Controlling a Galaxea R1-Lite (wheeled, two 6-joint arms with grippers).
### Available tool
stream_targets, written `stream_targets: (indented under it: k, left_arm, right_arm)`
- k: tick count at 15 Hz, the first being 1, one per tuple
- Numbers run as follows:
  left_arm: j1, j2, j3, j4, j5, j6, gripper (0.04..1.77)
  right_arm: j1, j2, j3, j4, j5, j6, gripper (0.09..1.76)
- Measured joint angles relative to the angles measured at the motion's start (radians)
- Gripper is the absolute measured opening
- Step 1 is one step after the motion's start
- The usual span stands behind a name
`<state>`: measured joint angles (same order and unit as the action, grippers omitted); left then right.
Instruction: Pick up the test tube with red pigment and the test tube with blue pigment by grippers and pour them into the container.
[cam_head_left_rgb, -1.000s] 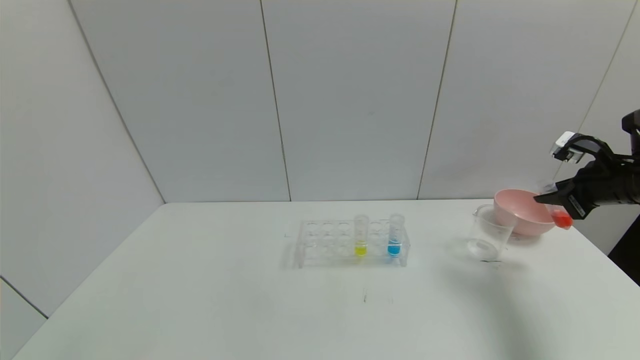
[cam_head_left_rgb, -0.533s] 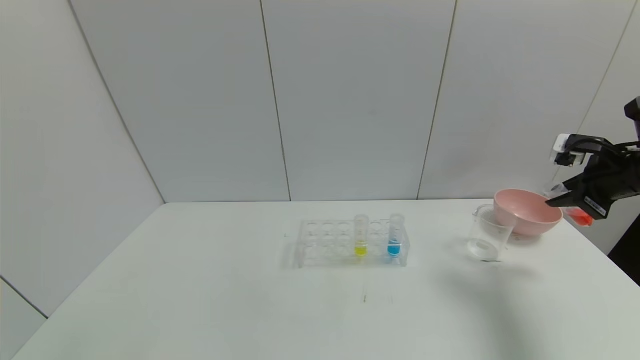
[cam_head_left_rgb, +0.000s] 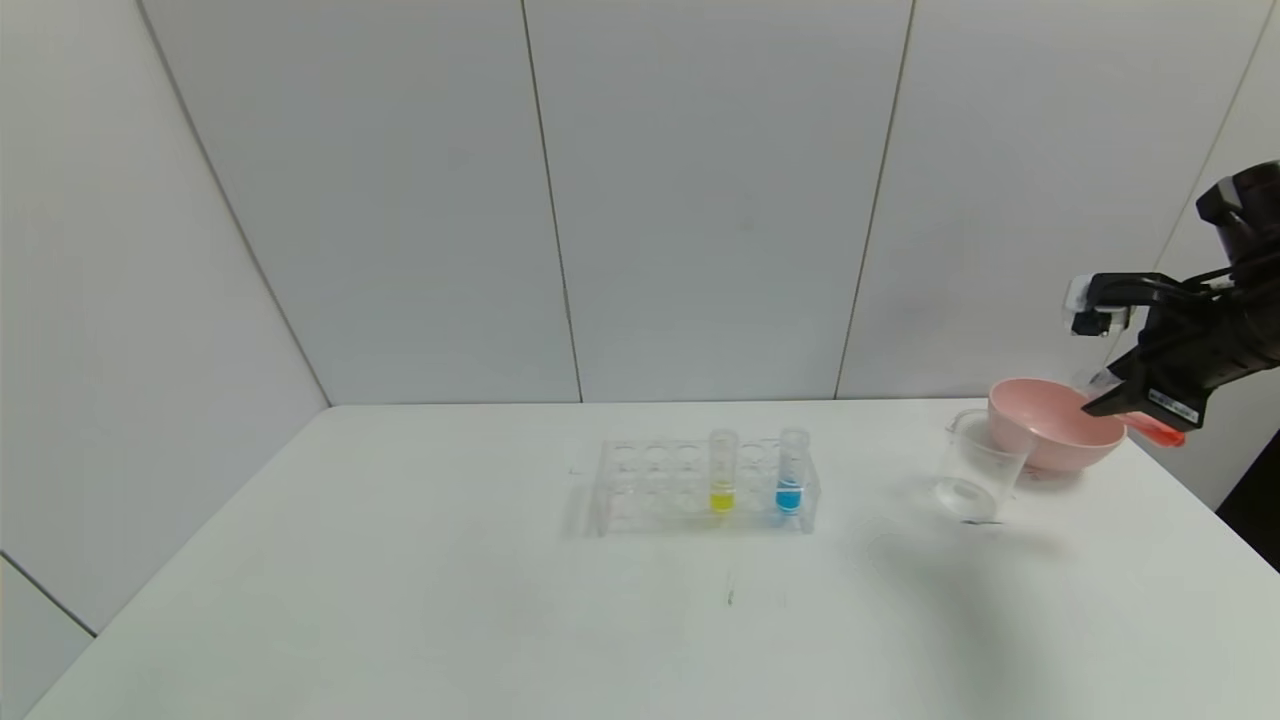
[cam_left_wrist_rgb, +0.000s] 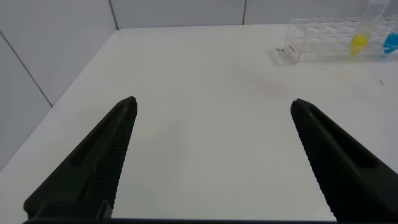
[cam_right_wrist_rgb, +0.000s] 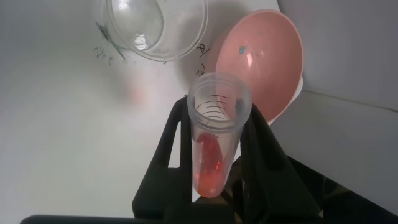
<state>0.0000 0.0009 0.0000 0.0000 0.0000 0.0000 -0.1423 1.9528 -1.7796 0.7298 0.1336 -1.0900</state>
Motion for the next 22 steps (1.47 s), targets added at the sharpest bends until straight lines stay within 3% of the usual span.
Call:
stream_targets:
  k: [8, 22]
  left_arm:
    - [0.0, 0.0, 0.0, 0.0, 0.0, 0.0, 1.76]
    - [0.0, 0.0, 0.0, 0.0, 0.0, 0.0, 1.76]
  right_arm:
    - [0.065, 0.094, -0.194, 0.154, -0.08, 0.009, 0.51]
    - [0.129, 0.158, -0.218, 0.134, -0.277, -0.036, 0.51]
